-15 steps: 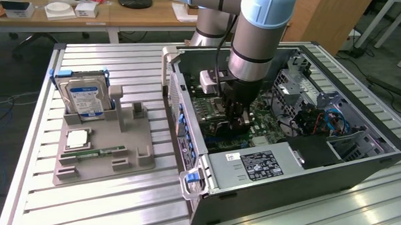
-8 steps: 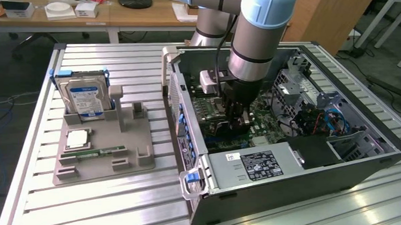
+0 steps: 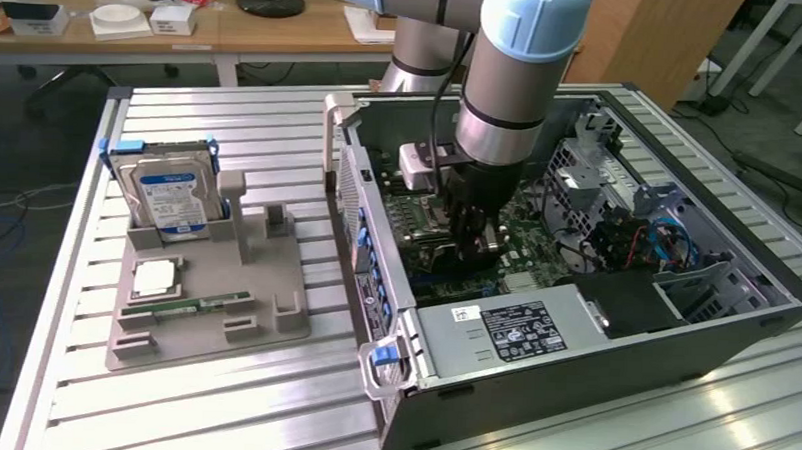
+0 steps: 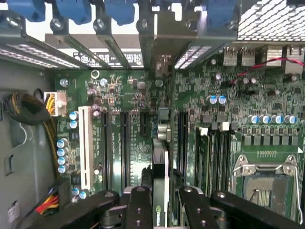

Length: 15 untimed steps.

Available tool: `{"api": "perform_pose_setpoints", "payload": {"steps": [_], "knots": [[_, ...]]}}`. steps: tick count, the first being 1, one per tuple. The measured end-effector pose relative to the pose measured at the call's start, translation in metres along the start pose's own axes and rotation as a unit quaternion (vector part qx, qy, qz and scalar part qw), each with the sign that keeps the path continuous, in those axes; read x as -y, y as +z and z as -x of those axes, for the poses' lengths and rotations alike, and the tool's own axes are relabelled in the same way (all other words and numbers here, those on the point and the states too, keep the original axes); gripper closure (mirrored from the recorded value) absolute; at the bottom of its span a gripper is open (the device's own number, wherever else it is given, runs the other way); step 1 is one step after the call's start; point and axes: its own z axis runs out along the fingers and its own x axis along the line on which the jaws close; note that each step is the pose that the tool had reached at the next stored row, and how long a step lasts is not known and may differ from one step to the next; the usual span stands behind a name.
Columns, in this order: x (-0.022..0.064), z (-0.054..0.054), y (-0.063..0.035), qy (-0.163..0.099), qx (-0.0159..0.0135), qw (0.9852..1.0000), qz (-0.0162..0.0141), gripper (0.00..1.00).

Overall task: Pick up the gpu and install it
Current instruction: 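Insert the gpu into the slot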

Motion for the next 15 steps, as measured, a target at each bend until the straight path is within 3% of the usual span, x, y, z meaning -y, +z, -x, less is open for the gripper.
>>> {"api": "perform_pose_setpoints", "payload": {"steps": [8, 15], "knots": [[-0.0001, 0.0003, 0.0004, 0.0, 0.001, 1.0, 0.0, 0.73], [0.0003, 0.0001, -0.0088, 0.0, 0.0013, 1.0, -0.0054, 0.67]]}}
